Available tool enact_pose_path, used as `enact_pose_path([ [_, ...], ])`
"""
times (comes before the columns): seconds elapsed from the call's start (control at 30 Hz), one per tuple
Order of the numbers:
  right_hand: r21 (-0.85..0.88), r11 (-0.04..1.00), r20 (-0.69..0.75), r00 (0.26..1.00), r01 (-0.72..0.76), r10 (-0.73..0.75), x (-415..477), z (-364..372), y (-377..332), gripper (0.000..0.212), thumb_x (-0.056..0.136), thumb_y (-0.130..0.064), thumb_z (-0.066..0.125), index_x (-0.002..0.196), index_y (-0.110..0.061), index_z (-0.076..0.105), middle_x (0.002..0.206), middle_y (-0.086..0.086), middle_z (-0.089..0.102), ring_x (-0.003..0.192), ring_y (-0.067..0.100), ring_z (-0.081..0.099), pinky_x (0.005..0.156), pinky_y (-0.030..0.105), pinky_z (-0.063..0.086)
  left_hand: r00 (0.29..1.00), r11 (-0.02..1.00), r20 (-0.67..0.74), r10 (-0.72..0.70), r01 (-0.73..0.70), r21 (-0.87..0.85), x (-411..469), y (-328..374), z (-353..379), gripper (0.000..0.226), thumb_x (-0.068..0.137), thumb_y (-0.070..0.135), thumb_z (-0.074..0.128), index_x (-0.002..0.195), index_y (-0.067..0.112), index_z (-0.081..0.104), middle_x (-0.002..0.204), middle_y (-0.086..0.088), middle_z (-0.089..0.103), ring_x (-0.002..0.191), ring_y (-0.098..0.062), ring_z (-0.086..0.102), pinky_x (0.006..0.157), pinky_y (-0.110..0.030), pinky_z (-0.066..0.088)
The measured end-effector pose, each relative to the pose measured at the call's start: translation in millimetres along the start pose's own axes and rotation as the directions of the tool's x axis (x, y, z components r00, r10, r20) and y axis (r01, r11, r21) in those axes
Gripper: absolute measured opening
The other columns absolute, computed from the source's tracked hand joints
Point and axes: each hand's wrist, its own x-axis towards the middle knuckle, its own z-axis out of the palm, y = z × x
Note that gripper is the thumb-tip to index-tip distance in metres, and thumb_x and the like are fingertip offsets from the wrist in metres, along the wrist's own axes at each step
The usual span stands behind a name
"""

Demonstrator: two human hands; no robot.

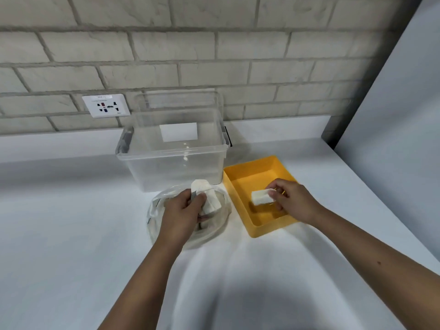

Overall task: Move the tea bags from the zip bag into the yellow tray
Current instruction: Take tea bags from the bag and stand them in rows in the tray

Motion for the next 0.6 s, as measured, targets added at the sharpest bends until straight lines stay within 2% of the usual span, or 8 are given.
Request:
enact_pose_path([
  [0.03, 0.006, 1.0, 0.014, 1.0, -0.021, 0.021, -3, 5, 6, 0.01, 0.098, -0.023, 0.054, 0.098, -0.021, 0.064, 0.07, -0.006, 0.06, 0.062, 0.015, 0.063, 0.067, 0.036, 0.056, 1.0, 1.0, 0.007, 0.001, -0.001, 0.005, 1, 0, 6, 0.031, 0.096, 0.023, 0.06, 0.093, -0.007, 0.062, 0.079, -0.01, 0.057, 0.078, -0.021, 0.063, 0.081, -0.048, 0.062],
  [0.1, -0.007, 1.0, 0.012, 1.0, -0.018, 0.018, -9, 13, 10, 0.011, 0.099, -0.024, 0.053, 0.099, -0.023, 0.064, 0.072, -0.009, 0.061, 0.061, 0.011, 0.064, 0.062, 0.028, 0.051, 1.0, 1.0, 0.011, -0.003, 0.003, 0.009, 2, 2, 16, 0.022, 0.098, 0.019, 0.059, 0.086, 0.002, 0.066, 0.068, 0.003, 0.059, 0.067, -0.007, 0.062, 0.079, -0.042, 0.063],
  [0.17, -0.005, 1.0, 0.006, 1.0, 0.009, -0.009, -14, 18, 8, 0.011, 0.099, -0.026, 0.053, 0.1, -0.022, 0.063, 0.075, -0.011, 0.061, 0.063, 0.012, 0.064, 0.062, 0.028, 0.05, 1.0, 1.0, 0.019, 0.001, -0.001, 0.018, 5, 6, 24, 0.02, 0.098, 0.016, 0.059, 0.081, 0.011, 0.068, 0.063, 0.009, 0.06, 0.063, -0.002, 0.062, 0.076, -0.037, 0.063],
  [0.33, 0.01, 0.999, 0.039, 0.998, 0.04, -0.04, -16, 24, 16, 0.012, 0.099, -0.025, 0.053, 0.102, -0.023, 0.064, 0.081, -0.013, 0.06, 0.068, 0.01, 0.06, 0.066, 0.033, 0.056, 0.999, 0.999, 0.024, -0.026, 0.025, 0.02, 19, 6, 35, 0.02, 0.098, 0.015, 0.059, 0.081, 0.007, 0.066, 0.08, -0.008, 0.064, 0.079, -0.018, 0.066, 0.072, -0.031, 0.062],
  [0.4, 0.071, 0.997, 0.055, 0.998, 0.018, -0.022, -9, 19, 19, 0.014, 0.099, -0.021, 0.054, 0.1, -0.022, 0.067, 0.076, -0.006, 0.063, 0.062, 0.014, 0.063, 0.06, 0.03, 0.056, 0.999, 0.999, 0.031, -0.033, 0.033, 0.02, 22, 7, 39, 0.021, 0.098, 0.015, 0.06, 0.079, 0.006, 0.065, 0.078, -0.008, 0.062, 0.078, -0.018, 0.065, 0.07, -0.028, 0.061],
  [0.47, 0.131, 0.991, 0.057, 0.998, 0.024, -0.031, 4, 11, 19, 0.016, 0.097, -0.015, 0.057, 0.099, -0.021, 0.071, 0.076, -0.003, 0.065, 0.059, 0.016, 0.066, 0.06, 0.028, 0.057, 0.999, 0.999, 0.033, -0.04, 0.039, 0.026, 24, 7, 41, 0.02, 0.098, 0.015, 0.06, 0.081, 0.008, 0.068, 0.076, -0.005, 0.065, 0.079, -0.018, 0.068, 0.069, -0.026, 0.061],
  [0.53, 0.053, 0.994, 0.063, 0.993, 0.092, -0.095, 25, 5, 18, 0.019, 0.095, -0.012, 0.059, 0.102, -0.021, 0.074, 0.085, -0.002, 0.064, 0.062, 0.015, 0.066, 0.066, 0.025, 0.055, 0.998, 0.998, 0.042, -0.053, 0.052, 0.029, 26, 8, 43, 0.016, 0.098, 0.016, 0.06, 0.088, 0.01, 0.072, 0.082, -0.005, 0.072, 0.082, -0.019, 0.072, 0.068, -0.023, 0.06],
  [0.6, -0.111, 0.978, 0.148, 0.976, 0.175, -0.158, 51, 5, 15, 0.024, 0.094, -0.01, 0.059, 0.103, -0.024, 0.075, 0.09, -0.001, 0.063, 0.075, 0.013, 0.063, 0.07, 0.02, 0.047, 0.996, 0.997, 0.053, -0.071, 0.07, 0.015, 28, 10, 43, 0.015, 0.098, 0.017, 0.06, 0.094, 0.014, 0.074, 0.088, -0.005, 0.075, 0.085, -0.018, 0.074, 0.066, -0.021, 0.059],
])
